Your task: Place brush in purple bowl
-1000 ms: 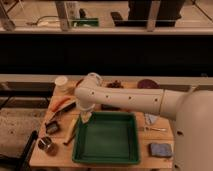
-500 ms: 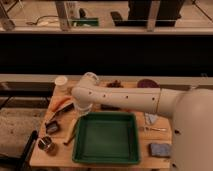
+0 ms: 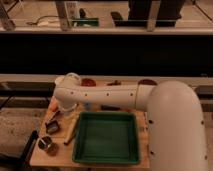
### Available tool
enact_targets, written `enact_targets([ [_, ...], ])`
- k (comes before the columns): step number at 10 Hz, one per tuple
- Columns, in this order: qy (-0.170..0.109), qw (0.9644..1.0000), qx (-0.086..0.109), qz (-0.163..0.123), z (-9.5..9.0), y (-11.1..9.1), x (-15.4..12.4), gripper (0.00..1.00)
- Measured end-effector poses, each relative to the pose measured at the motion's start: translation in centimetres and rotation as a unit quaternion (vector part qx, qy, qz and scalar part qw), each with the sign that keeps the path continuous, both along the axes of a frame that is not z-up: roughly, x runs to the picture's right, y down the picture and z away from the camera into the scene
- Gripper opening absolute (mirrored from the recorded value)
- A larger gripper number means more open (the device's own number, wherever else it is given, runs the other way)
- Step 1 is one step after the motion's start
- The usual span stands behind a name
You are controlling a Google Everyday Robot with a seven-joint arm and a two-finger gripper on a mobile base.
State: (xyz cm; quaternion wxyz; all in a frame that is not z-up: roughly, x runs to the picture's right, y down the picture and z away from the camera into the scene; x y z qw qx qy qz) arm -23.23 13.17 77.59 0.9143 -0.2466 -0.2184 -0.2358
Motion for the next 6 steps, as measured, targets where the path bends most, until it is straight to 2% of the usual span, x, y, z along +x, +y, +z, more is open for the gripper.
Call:
enact_targets([
  [3, -0.013, 0.9997, 0.008, -0.017, 0.9, -0.6, -2.4, 0.8],
  [6, -0.016, 0.9995, 0.027, -0.003, 2.5, -2.3, -2.8, 0.8],
])
